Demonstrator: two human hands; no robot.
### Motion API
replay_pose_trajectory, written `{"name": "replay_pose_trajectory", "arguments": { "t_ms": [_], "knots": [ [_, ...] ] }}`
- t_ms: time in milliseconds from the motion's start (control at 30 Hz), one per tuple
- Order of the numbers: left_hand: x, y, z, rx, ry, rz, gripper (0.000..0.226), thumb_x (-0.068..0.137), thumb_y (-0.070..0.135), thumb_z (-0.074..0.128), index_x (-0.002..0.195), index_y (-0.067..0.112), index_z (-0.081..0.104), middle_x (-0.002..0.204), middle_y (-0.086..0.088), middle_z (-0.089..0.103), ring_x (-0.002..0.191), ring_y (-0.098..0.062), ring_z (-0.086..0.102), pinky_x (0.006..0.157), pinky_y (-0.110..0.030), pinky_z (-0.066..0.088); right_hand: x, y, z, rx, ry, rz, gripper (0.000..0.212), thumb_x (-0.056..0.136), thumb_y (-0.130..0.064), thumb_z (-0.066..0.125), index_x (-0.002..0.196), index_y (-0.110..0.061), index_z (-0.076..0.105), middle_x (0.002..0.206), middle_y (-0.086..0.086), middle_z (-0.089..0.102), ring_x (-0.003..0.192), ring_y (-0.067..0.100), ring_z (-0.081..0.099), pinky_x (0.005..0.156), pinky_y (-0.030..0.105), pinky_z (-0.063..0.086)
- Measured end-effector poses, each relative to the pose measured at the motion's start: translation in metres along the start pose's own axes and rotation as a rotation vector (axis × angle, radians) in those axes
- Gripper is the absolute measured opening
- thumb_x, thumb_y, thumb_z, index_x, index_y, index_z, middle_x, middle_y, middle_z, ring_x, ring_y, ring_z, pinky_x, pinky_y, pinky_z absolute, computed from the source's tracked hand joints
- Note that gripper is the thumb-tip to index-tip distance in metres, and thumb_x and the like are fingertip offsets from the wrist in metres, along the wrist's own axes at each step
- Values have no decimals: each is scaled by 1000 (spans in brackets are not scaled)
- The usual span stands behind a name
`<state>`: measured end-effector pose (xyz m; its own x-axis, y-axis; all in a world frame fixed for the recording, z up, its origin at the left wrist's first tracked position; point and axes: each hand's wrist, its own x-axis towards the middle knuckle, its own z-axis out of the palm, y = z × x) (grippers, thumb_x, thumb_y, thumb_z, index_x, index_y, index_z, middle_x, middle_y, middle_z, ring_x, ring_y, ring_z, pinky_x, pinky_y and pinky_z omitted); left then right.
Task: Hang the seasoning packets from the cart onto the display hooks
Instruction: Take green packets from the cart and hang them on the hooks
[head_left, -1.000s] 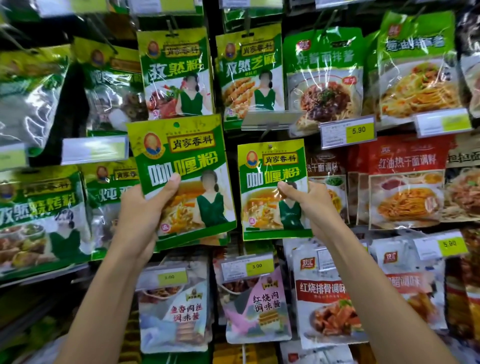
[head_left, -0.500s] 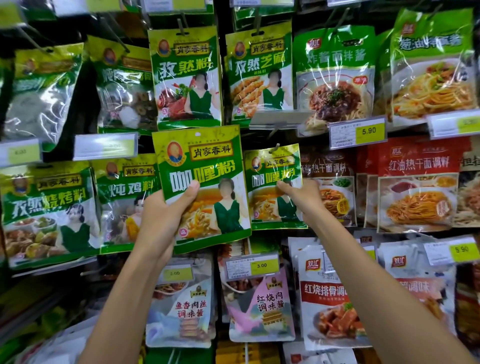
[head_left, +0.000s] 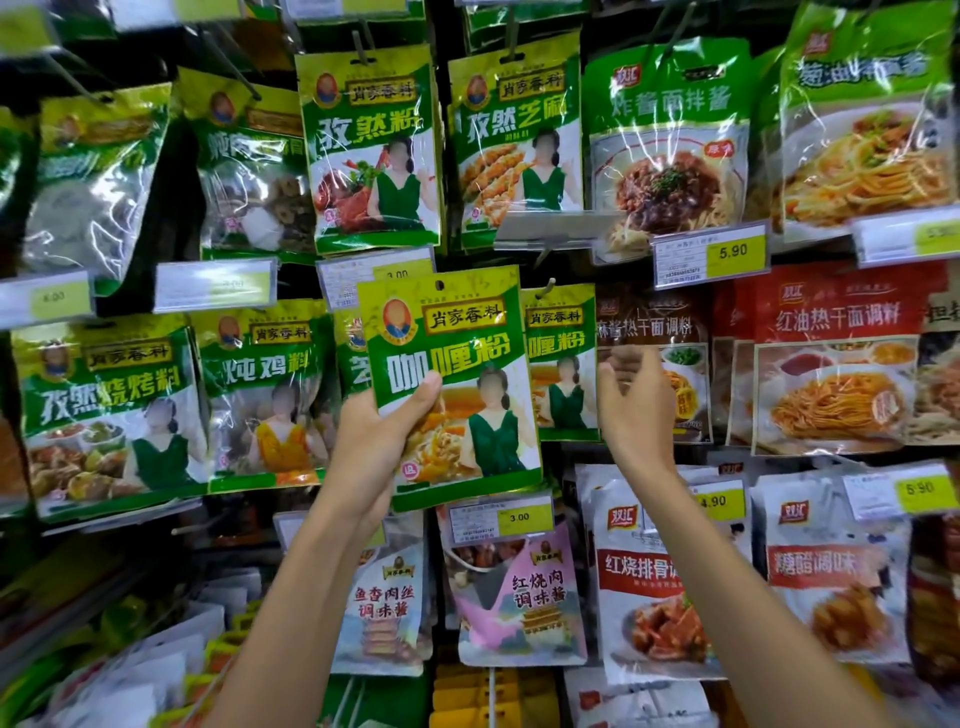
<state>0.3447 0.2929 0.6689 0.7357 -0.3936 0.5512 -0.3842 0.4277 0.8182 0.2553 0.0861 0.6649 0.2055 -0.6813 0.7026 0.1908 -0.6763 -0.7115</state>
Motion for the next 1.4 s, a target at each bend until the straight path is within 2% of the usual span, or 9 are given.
{"name": "replay_pose_trajectory", "arguments": {
  "t_ms": [200,333,467,533,600,767,967,1133,1400],
  "knots": [
    [-9,-4,31,-5,-94,-107,63,62,46,77,107,6,59,90,-11,75,86,-23,73,74,-38,60,-26,-28,-16,537,-489,203,55,82,-55,58,96,-1,65,97,10,69,98,18,65,91,30,50],
    [-14,-4,46,13,-105,-110,48,74,39,74,108,7,63,98,-14,73,95,-28,70,90,-51,53,-33,-35,-18,541,-470,152,36,92,-33,60,76,-1,60,76,9,65,79,16,66,74,26,52],
    [-12,1,43,228,8,45,27,88,35,65,79,10,60,70,1,67,69,-14,65,67,-22,53,-32,-38,-22,492,-444,162,37,97,-29,54,78,1,61,84,22,62,88,39,60,95,56,44],
    [-10,12,35,434,208,286,12,92,28,60,81,24,61,70,18,64,68,1,63,60,-7,46,-29,-35,-23,487,-417,190,40,97,-27,53,92,12,62,96,31,63,97,42,60,98,52,43],
    [-3,25,26,647,407,587,11,96,20,55,96,16,66,84,9,67,75,-5,62,63,-10,43,-26,-33,-25,495,-404,206,47,97,-27,54,105,19,56,93,27,60,92,40,58,92,45,47],
    [41,40,12,1130,576,1084,25,96,13,50,115,1,61,108,-15,65,101,-30,59,88,-34,44,-19,-32,-26,487,-398,214,35,98,-27,53,77,1,60,84,14,61,87,22,59,89,36,47],
    [76,33,2,1347,516,1115,33,98,18,47,124,-1,55,123,-18,59,114,-34,55,103,-45,38,-4,-36,-26,448,-389,196,35,98,-29,53,77,-1,57,78,19,52,80,25,48,98,56,41],
    [82,27,0,1342,509,1072,33,98,18,46,123,-2,54,120,-20,59,114,-36,53,106,-47,36,11,-28,-24,430,-361,215,39,99,-26,53,67,-4,56,72,9,58,74,19,54,74,26,45],
    [90,24,8,1311,571,1062,31,97,17,45,118,-4,56,116,-22,59,110,-39,55,103,-50,38,19,-21,-19,418,-377,290,36,97,-25,56,69,-4,56,79,14,56,82,21,52,79,30,41]
  ]
}}
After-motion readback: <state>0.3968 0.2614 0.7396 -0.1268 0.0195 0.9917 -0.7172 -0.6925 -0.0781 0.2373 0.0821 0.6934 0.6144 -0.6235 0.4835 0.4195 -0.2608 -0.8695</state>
